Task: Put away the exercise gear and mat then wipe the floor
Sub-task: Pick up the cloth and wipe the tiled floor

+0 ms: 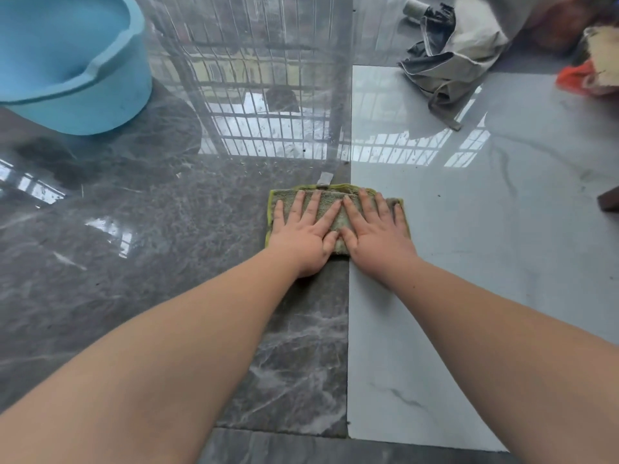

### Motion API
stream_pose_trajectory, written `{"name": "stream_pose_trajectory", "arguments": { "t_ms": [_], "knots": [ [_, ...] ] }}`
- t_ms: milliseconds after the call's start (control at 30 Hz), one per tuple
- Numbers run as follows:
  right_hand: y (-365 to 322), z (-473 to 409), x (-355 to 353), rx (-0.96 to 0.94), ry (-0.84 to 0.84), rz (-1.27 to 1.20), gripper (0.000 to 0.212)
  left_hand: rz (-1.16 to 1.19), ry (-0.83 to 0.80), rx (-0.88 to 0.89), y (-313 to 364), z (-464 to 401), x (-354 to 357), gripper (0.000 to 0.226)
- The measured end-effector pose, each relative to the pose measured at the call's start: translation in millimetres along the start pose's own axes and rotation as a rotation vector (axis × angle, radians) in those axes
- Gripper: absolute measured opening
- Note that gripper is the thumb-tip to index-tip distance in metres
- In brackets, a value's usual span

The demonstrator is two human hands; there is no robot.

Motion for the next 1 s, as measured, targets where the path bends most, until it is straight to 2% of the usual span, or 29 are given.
{"name": "stream_pose_trajectory", "arguments": {
  "t_ms": [500, 833, 900, 1000],
  "knots": [
    [-61.8, 189.6, 53.4, -0.001, -0.039, 0.014, 0.064, 0.019, -0.025, 0.007, 19.3, 188.9, 74.0, 0.062],
    [-79.7, 260.2, 78.7, -0.037, -0.013, 0.054, 0.068, 0.023, -0.037, 0.023, 24.6, 256.6, 103.3, 0.065],
    [-80.2, 266.1, 77.4, -0.058, 0.005, 0.033, 0.068, 0.026, -0.034, 0.052, 24.1, 262.3, 104.5, 0.066],
    [-78.7, 275.3, 77.0, -0.202, 0.022, 0.053, 0.076, 0.008, -0.019, 0.205, 14.4, 269.6, 106.9, 0.073]
  ]
}}
Point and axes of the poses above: each hand's wrist, its own z-axis away from the middle knuckle, its own x-axis out of the palm, y = z × x, the point moved 5 cm from there along -z, towards the middle knuckle, and after that the axes turned 7 degrees about z, right-handed, at the moved point
